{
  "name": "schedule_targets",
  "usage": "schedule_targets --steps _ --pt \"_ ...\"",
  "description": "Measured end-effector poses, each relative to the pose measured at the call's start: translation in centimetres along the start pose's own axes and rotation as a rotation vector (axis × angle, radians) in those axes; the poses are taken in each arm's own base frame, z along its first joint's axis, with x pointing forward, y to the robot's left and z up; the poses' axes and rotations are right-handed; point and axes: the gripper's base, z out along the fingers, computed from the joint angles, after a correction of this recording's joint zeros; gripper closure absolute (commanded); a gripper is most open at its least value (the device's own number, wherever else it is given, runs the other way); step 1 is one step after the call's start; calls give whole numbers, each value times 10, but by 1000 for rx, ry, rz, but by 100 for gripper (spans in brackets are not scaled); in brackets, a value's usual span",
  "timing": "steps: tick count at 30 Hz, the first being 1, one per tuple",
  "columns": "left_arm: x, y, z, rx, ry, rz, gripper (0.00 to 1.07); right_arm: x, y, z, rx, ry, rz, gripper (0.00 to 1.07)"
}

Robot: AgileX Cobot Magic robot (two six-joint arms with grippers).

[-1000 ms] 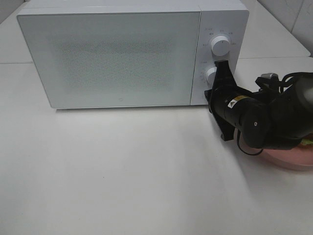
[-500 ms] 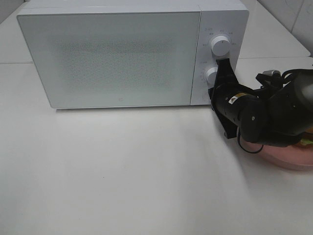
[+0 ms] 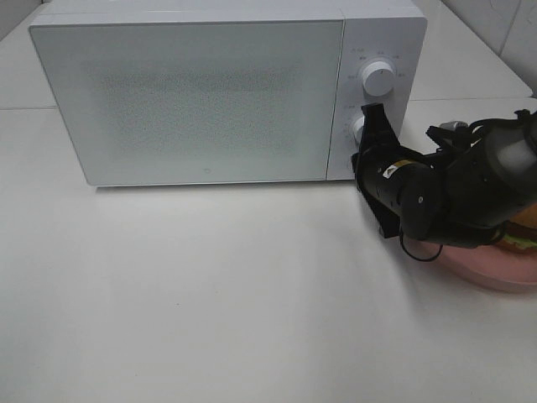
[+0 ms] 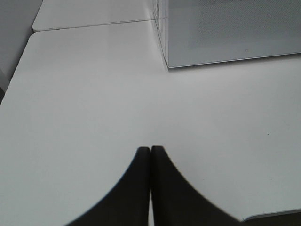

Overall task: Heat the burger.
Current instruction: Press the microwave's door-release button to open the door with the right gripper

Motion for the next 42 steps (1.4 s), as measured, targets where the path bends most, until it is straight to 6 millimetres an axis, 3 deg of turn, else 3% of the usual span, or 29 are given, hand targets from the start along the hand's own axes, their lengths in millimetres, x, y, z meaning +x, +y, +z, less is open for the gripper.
schedule_targets --steps 6,25,42 --pt "0 0 0 0 0 0 106 0 -8 4 6 -19 -2 106" --pt "0 0 0 0 0 0 106 -1 1 12 12 -61 0 107" --pt "0 0 0 0 0 0 106 6 -3 27 28 -70 21 106"
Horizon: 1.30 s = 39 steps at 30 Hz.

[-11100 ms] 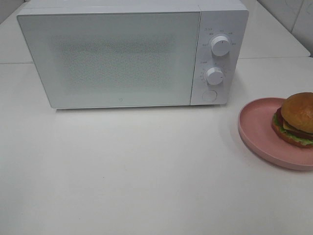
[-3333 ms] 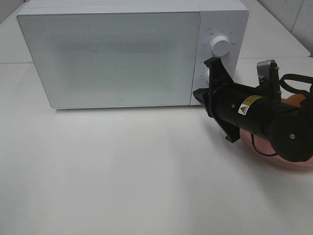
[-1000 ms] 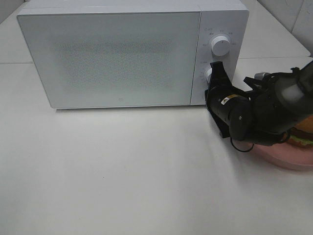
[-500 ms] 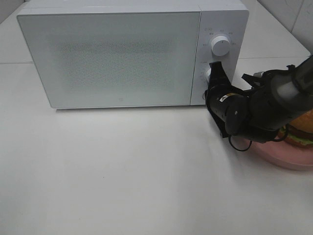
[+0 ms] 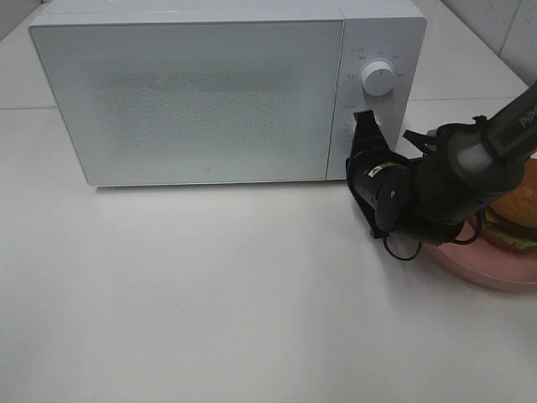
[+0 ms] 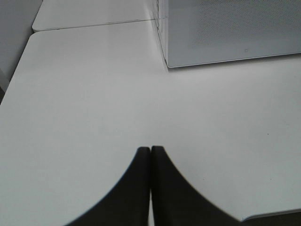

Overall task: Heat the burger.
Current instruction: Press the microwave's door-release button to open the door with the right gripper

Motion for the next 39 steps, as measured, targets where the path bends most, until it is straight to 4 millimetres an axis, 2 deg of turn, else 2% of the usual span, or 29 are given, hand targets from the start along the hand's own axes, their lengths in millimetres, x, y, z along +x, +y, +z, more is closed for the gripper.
schedule_targets --steps 31,39 --pt "0 0 0 0 0 0 106 3 4 5 19 -4 44 105" --pt "0 0 0 0 0 0 106 0 16 1 83 72 50 102"
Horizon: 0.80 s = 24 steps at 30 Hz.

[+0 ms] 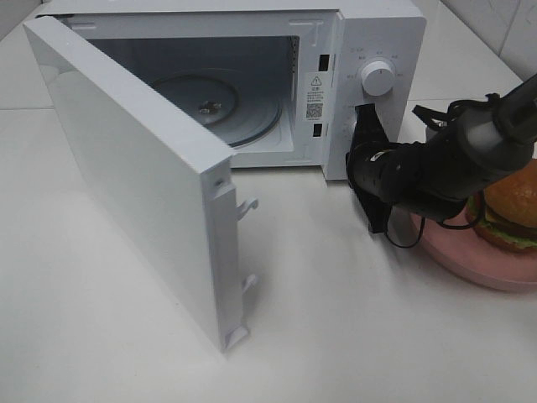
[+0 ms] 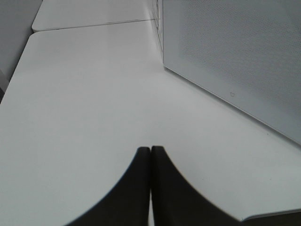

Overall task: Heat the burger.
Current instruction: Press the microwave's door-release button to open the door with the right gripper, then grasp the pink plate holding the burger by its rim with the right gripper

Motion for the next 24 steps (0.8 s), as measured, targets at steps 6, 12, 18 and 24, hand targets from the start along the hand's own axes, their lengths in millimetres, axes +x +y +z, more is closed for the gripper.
schedule_targets --steps 6,12,18,24 --pt "0 0 0 0 0 0 106 -3 2 -24 -30 57 -109 101" --pt "0 0 0 0 0 0 106 -1 2 -51 -91 122 -236 99" --pt "0 0 0 0 0 0 106 1 -3 -61 -112 178 -357 97" --pt "0 0 0 0 0 0 106 7 -4 -64 -166 227 -624 95"
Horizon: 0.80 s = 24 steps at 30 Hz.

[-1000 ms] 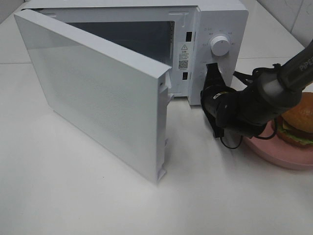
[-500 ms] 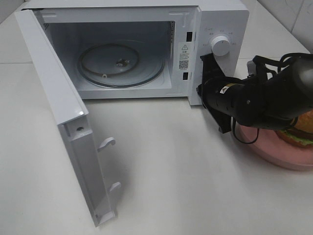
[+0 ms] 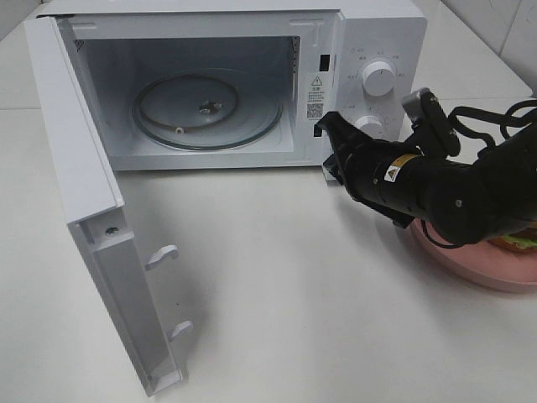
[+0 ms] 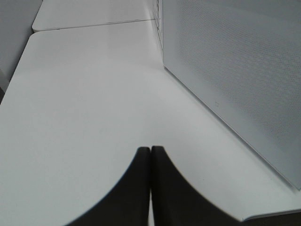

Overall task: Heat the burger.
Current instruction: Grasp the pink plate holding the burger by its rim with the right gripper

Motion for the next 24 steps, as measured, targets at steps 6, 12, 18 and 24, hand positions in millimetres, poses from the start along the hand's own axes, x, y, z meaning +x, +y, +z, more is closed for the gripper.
schedule_targets --steps 6,12,18,24 --pt "0 0 0 0 0 0 106 6 11 -2 -127 45 -531 93" --pt "0 0 0 0 0 0 106 12 14 -3 -188 77 -795 92" --pt "0 0 0 0 0 0 106 15 16 -10 -205 158 -1000 92" --pt "0 0 0 0 0 0 106 5 22 -21 -100 256 -1119 92"
